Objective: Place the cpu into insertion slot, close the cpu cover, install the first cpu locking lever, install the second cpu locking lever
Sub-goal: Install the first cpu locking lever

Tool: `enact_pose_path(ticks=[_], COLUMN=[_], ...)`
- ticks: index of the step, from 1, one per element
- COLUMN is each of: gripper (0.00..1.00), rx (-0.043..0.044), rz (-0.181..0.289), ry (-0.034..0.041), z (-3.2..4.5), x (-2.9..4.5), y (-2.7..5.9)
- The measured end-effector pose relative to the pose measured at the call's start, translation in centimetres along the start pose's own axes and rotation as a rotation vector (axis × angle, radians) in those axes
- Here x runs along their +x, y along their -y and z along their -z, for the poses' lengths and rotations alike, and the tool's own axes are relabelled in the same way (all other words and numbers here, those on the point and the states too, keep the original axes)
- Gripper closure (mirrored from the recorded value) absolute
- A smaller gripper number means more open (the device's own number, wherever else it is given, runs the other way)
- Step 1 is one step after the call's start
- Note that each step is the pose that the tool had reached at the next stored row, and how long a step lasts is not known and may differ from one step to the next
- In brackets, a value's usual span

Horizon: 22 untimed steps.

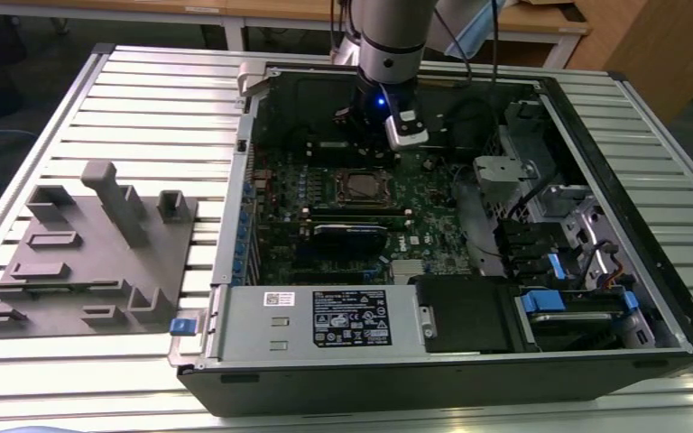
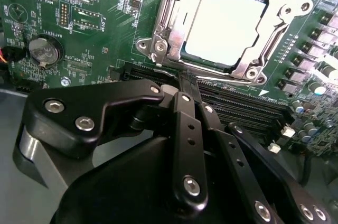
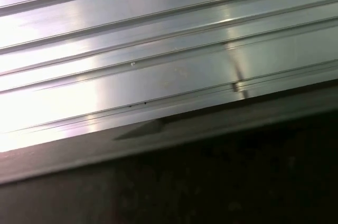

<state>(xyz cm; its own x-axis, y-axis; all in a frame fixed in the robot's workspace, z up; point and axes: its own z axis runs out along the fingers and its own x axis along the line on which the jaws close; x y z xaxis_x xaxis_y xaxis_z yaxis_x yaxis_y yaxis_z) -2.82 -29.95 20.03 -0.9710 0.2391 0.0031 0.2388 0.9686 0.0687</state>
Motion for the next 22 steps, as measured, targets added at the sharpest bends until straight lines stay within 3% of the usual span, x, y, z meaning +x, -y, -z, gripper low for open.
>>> enact_pose_path(ticks=[11, 22], gripper=[0.89, 0.89], rx=[-0.0002, -0.0003], rz=[-0.021, -0.073], ry=[0.0015, 0.0051], z=[-0.01, -0.15], x=[0.03, 0.01], y=[-0.04, -0.04])
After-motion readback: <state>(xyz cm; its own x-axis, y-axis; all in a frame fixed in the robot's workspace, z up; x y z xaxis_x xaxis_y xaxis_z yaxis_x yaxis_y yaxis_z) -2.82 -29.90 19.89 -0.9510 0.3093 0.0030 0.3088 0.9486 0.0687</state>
